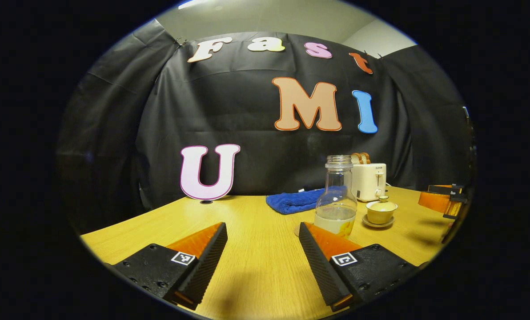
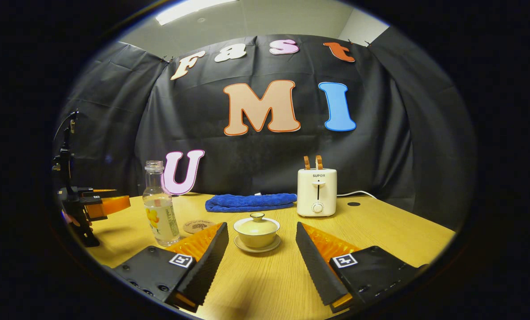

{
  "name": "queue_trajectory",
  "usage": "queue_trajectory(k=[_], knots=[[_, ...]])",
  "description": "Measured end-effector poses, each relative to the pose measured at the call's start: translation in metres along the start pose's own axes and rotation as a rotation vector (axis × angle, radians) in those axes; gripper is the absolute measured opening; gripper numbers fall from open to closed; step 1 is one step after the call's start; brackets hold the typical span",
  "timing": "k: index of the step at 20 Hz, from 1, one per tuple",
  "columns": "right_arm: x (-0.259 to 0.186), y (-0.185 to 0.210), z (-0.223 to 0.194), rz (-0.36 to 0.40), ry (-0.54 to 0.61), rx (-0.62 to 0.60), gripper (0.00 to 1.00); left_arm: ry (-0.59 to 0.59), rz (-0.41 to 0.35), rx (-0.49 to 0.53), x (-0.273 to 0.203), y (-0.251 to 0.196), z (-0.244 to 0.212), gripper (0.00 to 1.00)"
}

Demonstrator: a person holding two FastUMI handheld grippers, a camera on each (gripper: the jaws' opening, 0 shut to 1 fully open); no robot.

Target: Open the teacup lid with one hand, grasp the water bottle and pour water into the teacup with the other hand; after pouring, place the water bottle on the coaster and then close the teacup lid.

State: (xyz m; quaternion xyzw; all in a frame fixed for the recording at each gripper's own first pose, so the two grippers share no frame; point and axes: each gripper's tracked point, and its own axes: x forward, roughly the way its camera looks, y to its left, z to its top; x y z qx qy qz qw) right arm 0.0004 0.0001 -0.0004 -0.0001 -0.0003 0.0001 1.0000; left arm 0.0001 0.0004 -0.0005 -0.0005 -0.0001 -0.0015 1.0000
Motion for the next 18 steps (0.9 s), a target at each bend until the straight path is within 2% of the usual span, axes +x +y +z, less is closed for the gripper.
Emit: queue_trajectory(k=[5,6,7,8,13,14,17,18], knots=[[-0.0003,0.0,-0.0002,0.0,0.0,0.0,0.97,-0.002,0.0,0.002,-0.0002,0.0012,0.0005,0.95],[-0.0003,0.0,0.0002,0.0,0.0,0.0,0.94,-0.002,-0.001,0.0,-0.0002,0.0008,0.0012,0.95],[-0.0001,0.0002,-0.0003,0.0,0.0,0.0,0.96,-0.001,-0.001,0.001,0.0001,0.0014,0.0012,0.95],[0.0001,0.0001,-0.0001,0.0,-0.001,0.0,0.94,-0.003,-0.001,0.002,0.0001,0.0015,0.0016,0.95],[0.0001,0.0001,-0.0004,0.0,0.0,0.0,0.94,-0.002,-0.003,0.001,-0.0002,0.0007,-0.0001,0.95],[0.0002,0.0002,0.0,0.001,0.0,0.0,0.96,-0.003,-0.003,0.001,-0.0005,0.001,0.0007,0.95],[0.0027,0.003,-0.0011,0.018,0.005,0.001,0.94,-0.003,-0.005,0.001,-0.0003,0.0009,0.0004,0.95],[0.0048,0.0026,-0.0014,0.018,0.006,0.001,0.97,-0.003,-0.005,0.001,0.0,0.001,0.0014,0.95]])
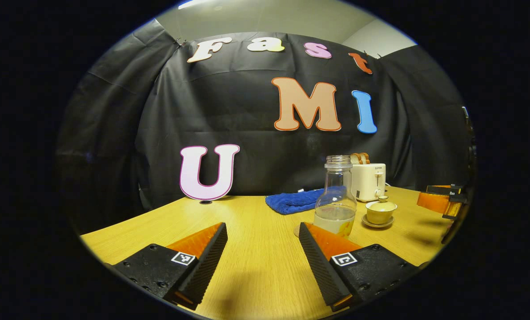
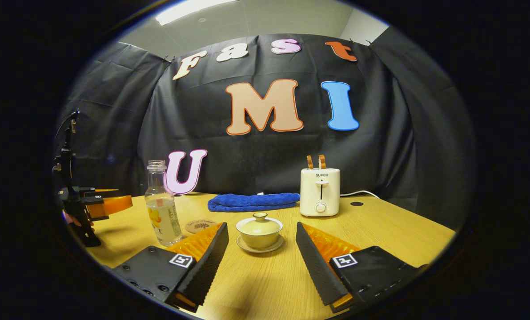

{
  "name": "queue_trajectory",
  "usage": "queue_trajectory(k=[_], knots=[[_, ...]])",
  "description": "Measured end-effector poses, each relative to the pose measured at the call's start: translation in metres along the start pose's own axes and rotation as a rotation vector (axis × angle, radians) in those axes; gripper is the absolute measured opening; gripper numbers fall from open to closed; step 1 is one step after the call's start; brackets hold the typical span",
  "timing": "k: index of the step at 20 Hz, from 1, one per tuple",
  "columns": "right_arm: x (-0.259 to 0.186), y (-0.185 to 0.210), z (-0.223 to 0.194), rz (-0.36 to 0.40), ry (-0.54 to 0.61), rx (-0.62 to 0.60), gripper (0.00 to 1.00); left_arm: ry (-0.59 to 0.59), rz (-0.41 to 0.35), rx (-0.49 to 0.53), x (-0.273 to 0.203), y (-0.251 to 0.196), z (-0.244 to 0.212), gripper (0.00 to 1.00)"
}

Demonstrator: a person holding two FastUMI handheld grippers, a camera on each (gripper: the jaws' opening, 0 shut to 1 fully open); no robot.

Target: Open the teacup lid with one hand, grasp the water bottle and pour water into the teacup with the other hand; after pouring, place the water bottle on the coaster and then close the teacup lid.

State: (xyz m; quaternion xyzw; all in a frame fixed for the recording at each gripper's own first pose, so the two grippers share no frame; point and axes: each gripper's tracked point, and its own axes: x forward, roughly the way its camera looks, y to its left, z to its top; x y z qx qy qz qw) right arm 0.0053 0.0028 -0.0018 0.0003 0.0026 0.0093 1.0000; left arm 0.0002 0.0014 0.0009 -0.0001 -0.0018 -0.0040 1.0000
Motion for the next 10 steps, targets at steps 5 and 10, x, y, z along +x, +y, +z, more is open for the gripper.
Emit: queue_trajectory(k=[5,10], knots=[[0.018,0.004,-0.003,0.009,0.01,0.001,0.96,0.001,-0.004,0.0,0.0,-0.001,-0.001,0.95],[0.049,0.006,-0.007,0.01,0.032,0.001,0.94,0.002,-0.005,0.0,0.0,0.0,0.0,0.95]])
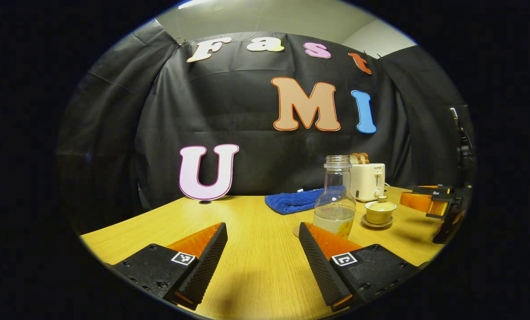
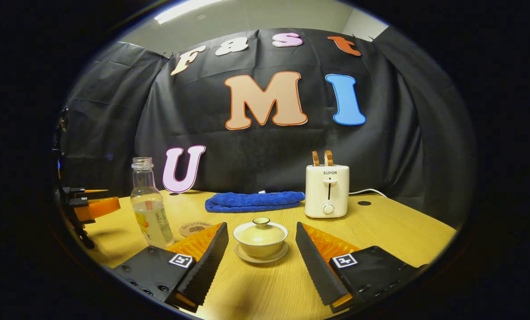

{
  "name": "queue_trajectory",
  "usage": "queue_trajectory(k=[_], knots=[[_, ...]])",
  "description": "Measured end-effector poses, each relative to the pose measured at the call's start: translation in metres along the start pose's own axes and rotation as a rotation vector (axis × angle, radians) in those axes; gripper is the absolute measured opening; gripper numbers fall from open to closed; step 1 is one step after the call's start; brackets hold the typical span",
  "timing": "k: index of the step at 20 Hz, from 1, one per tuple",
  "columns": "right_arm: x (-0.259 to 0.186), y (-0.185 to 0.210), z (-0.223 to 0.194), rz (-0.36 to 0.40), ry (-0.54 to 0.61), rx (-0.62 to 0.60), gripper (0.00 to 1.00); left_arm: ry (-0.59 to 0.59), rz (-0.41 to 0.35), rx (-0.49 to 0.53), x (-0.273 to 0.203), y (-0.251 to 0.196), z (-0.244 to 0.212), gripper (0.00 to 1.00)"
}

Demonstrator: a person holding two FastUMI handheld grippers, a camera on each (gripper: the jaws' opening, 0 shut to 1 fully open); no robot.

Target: Open the teacup lid with one hand, grasp the water bottle and pour water into the teacup with the other hand; after pouring, place the water bottle on the coaster and then close the teacup lid.

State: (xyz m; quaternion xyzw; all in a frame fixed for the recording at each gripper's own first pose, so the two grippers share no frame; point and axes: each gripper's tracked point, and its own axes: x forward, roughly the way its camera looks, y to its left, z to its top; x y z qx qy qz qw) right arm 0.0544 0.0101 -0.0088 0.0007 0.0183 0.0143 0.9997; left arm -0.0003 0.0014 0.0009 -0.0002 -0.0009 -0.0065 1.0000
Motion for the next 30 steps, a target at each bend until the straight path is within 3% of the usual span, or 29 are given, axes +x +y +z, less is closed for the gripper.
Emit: queue_trajectory(k=[12,18,23,24,26,27,30], knots=[[0.064,0.001,-0.011,-0.014,0.07,-0.006,0.97,0.0,-0.007,0.0,0.001,-0.001,-0.001,0.95],[0.078,0.002,-0.02,-0.02,0.13,-0.011,0.92,0.0,-0.009,0.0,0.001,0.0,0.0,0.95],[0.085,0.001,-0.022,-0.026,0.141,-0.007,0.57,0.0,-0.009,0.0,0.001,-0.001,0.0,0.95],[0.085,0.002,-0.023,-0.027,0.145,-0.007,0.46,0.0,-0.009,0.0,0.0,0.0,0.0,0.95],[0.084,0.005,-0.021,-0.012,0.141,-0.019,0.46,0.0,-0.009,0.0,0.0,0.0,0.0,0.94],[0.083,0.006,-0.021,-0.014,0.139,-0.026,0.38,0.0,-0.009,0.0,0.001,0.0,0.0,0.95],[0.085,0.006,-0.021,-0.013,0.136,-0.041,0.35,0.0,-0.009,0.0,0.001,-0.001,0.0,0.95]])
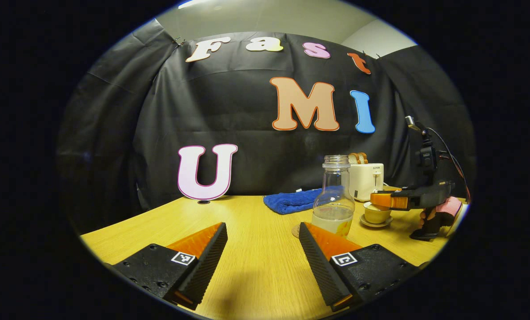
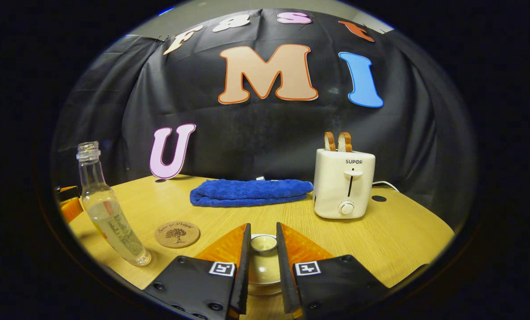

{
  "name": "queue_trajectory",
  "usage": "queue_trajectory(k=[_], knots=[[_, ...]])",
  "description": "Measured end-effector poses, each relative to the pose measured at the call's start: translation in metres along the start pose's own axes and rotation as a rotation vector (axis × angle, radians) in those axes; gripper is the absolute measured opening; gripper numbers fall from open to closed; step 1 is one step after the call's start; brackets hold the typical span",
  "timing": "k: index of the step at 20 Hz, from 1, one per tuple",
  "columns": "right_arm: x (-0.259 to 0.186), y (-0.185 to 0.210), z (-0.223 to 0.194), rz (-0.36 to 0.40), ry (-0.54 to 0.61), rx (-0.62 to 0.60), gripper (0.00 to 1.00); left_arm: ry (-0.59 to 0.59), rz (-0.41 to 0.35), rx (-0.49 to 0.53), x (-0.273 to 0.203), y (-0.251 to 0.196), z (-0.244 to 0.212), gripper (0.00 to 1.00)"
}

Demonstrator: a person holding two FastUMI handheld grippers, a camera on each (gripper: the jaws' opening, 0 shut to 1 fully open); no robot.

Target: Open the teacup lid with one hand, grasp the water bottle and pour water into the teacup with the other hand; after pouring, place the water bottle on the coaster and then close the teacup lid.

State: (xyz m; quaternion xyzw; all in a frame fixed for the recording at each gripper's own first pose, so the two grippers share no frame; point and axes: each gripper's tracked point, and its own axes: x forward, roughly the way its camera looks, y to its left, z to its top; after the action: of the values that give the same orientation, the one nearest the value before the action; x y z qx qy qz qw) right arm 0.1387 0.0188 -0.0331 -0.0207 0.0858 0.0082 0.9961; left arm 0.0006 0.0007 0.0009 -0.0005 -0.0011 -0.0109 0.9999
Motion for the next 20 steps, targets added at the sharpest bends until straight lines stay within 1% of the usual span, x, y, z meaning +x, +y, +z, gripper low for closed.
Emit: queue_trajectory(k=[1,2,5,10,16,20], knots=[[0.001,0.0,0.0,-0.004,-0.001,-0.002,0.35,0.0,0.0,0.0,0.0,0.0,0.0,0.95],[0.0,0.0,0.001,0.0,-0.004,-0.001,0.29,0.0,0.0,0.0,0.0,0.001,0.0,0.95],[-0.004,0.001,0.005,0.021,-0.033,0.01,0.29,0.0,0.0,0.0,0.0,0.001,0.0,0.95],[-0.016,-0.005,0.013,0.004,-0.098,0.022,0.29,0.0,0.0,-0.001,-0.001,0.001,0.0,0.95],[-0.049,-0.014,0.019,-0.003,-0.162,0.036,0.29,0.0,-0.001,0.0,0.0,0.0,0.0,0.94],[-0.072,-0.017,0.016,-0.005,-0.164,0.038,0.28,-0.001,-0.004,-0.001,-0.001,0.001,0.001,0.95]])
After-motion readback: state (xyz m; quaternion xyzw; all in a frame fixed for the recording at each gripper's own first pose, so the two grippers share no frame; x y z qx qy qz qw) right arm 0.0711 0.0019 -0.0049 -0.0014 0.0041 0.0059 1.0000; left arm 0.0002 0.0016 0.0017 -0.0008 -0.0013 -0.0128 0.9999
